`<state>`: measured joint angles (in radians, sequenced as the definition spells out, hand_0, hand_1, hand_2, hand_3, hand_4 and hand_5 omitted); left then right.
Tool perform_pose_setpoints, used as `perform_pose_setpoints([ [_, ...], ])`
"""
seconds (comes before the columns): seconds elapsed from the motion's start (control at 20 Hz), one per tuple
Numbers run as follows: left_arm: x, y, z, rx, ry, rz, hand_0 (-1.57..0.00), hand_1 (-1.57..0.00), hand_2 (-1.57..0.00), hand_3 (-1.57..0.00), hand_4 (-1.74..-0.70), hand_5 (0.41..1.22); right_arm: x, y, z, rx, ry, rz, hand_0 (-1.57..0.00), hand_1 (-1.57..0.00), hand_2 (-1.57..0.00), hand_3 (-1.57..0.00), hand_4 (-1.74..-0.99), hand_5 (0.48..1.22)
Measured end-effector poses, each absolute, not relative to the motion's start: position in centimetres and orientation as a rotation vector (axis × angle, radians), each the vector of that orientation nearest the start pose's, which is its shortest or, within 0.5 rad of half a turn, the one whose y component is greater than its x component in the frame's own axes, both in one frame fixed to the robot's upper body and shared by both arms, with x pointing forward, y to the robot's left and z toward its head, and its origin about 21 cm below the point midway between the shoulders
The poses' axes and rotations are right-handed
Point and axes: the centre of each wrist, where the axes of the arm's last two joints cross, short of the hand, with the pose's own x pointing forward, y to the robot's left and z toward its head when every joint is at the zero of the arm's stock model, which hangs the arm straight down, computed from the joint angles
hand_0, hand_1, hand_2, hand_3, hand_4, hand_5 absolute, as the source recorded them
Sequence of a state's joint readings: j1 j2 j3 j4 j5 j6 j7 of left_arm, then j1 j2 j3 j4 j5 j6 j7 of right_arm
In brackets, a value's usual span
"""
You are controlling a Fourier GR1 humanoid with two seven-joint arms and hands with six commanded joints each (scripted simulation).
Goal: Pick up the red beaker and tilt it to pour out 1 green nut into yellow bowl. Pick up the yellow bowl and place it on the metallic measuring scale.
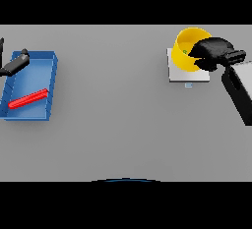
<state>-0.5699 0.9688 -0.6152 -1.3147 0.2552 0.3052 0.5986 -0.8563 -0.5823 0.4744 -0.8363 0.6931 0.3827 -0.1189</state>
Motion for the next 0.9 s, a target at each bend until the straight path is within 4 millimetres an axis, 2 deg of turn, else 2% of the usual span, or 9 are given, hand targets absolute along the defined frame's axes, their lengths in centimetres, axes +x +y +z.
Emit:
perform_pose_setpoints([
  [0.3,33.7,32.2,12.7,0.764,-1.053,-0.525,0.0,0.0,0.0,0.0,-0.8,0.729,43.1,-27.0,9.8,-0.677,-1.071,1.614,-1.57,-1.5,-1.56,-1.5,-1.727,1.221],
  [0.5,34.1,32.2,13.1,0.761,-1.056,-0.521,0.0,0.0,0.0,0.0,-0.81,0.734,43.5,-27.0,8.6,-0.689,-1.045,1.594,-1.55,-1.42,-1.57,-1.48,-1.721,1.221],
  [0.6,34.1,32.2,12.8,0.76,-1.048,-0.517,0.0,0.0,0.0,0.0,-0.81,0.74,43.7,-26.8,8.8,-0.657,-1.061,1.608,-1.54,-1.41,-1.57,-1.17,-1.728,1.221],
  [0.65,34.4,32.3,12.7,0.764,-1.046,-0.515,0.0,0.0,0.0,0.0,-0.81,0.745,43.7,-26.6,8.7,-0.646,-1.05,1.601,-1.54,-1.44,-1.5,-1.02,-1.659,1.221],
  [0.7,34.3,32.1,13.0,0.766,-1.047,-0.525,0.0,0.0,0.0,0.0,-0.81,0.745,43.8,-26.8,8.8,-0.631,-1.044,1.588,-1.52,-1.35,-1.35,-0.91,-1.596,1.134],
  [0.8,34.3,32.0,13.0,0.759,-1.045,-0.521,0.0,0.0,0.0,0.0,-0.81,0.744,44.0,-26.8,8.6,-0.64,-1.018,1.557,-0.98,-0.87,-0.95,-0.76,-1.504,0.983],
  [0.9,34.2,32.1,12.5,0.757,-1.04,-0.521,0.0,0.0,0.0,0.0,-0.81,0.742,44.0,-27.1,8.5,-0.628,-1.012,1.563,-0.62,-0.55,-0.69,-0.67,-1.444,0.887],
])
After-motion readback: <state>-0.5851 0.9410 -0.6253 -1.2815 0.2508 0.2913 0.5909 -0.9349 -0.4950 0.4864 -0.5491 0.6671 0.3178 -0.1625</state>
